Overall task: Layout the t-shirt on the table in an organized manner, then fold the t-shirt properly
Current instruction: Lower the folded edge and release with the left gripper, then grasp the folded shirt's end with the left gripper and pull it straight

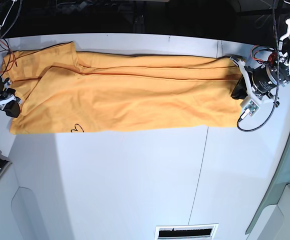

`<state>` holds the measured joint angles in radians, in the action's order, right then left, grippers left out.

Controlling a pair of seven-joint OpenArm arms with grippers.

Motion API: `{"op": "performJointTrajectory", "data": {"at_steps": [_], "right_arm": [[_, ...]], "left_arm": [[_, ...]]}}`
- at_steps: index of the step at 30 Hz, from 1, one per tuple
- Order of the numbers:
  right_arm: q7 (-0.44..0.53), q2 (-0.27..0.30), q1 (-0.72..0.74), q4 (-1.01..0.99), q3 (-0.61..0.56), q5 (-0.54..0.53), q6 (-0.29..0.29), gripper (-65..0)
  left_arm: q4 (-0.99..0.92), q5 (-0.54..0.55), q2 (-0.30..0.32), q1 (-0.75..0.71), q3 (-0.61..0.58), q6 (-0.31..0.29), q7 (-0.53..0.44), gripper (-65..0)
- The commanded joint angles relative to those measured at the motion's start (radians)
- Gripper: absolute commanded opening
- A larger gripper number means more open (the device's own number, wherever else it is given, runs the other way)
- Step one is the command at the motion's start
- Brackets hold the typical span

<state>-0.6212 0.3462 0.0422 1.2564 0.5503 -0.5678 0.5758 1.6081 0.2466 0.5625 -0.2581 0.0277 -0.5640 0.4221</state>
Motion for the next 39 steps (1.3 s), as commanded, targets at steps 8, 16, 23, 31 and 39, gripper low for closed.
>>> {"op": "performJointTrajectory", "data": {"at_steps": [8,16,23,31,39], "right_arm": [[0.023,0.017,0.013,0.017,0.006,-0.015,0.003,-65.0],[0.023,0.017,0.013,0.017,0.006,-0.019,0.003,-65.0],[0.019,0.016,0.013,0.017,0.003,-0.018,0.004,-65.0],[0.002,0.017,0.013,0.016,0.003,-0.015,0.004,-65.0],[-0.008,0.016,0.013,0.016,0.003,-0.017,0.004,-65.0]], "left_arm": [[0.055,0.187,0.016,0.027,0.158,0.040,0.040,-42.9],[0.053,0.367,0.016,0.024,0.280,0.187,0.230,-31.4],[-0.030,0.453,-0.043,0.024,0.354,0.198,0.275,-31.4],[-0.158,0.612,-0.112,0.026,0.352,0.104,0.357,-31.4],[-0.234,0.663,-0.126,0.028,0.352,0.056,0.368,-31.4]]}}
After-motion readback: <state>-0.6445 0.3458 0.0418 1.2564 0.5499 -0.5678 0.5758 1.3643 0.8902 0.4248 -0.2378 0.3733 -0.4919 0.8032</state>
